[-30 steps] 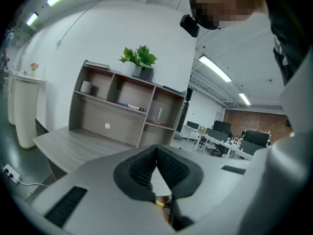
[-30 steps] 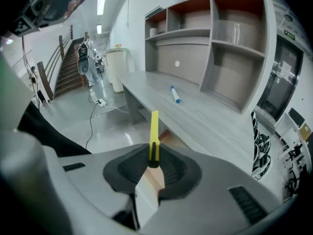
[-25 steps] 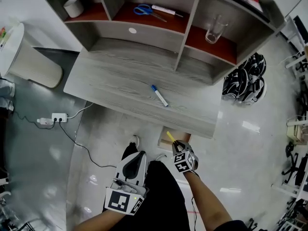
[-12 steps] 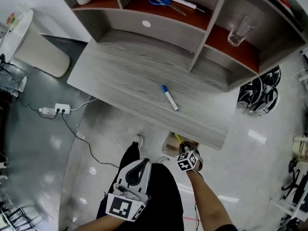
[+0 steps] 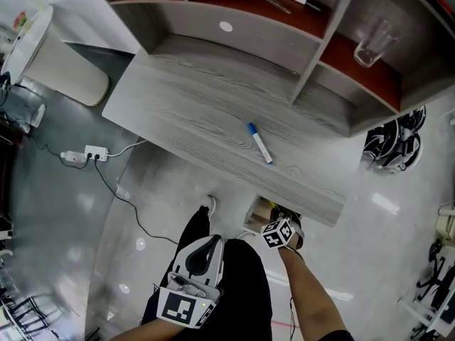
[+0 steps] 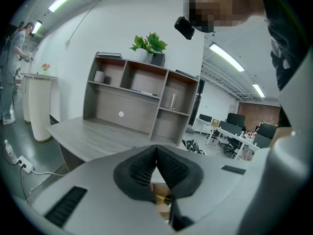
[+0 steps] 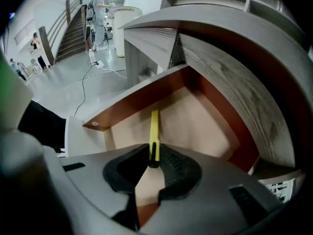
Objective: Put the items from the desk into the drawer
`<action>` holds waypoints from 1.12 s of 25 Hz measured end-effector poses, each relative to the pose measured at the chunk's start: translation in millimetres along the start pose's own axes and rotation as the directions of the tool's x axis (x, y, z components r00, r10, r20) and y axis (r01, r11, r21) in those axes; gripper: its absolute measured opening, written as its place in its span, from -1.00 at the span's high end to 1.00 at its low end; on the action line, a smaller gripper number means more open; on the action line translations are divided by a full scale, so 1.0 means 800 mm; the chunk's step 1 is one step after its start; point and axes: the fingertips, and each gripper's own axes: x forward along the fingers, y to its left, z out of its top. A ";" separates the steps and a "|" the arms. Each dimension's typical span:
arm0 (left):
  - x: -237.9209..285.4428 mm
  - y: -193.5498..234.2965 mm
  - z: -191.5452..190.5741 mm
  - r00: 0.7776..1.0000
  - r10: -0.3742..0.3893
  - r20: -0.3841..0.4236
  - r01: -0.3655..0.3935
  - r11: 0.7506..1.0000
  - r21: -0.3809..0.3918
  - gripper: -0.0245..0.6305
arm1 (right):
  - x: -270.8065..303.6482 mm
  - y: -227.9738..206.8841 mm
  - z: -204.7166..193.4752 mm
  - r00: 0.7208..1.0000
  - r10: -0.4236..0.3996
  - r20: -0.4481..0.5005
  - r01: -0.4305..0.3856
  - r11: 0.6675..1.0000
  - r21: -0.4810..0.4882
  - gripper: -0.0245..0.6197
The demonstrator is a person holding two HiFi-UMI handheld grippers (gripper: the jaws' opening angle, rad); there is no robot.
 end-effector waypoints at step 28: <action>-0.016 0.003 -0.002 1.000 0.028 0.012 -0.028 1.000 -0.012 0.89 | -0.014 0.003 -0.006 1.000 0.009 0.012 -0.010 0.995 0.099 0.63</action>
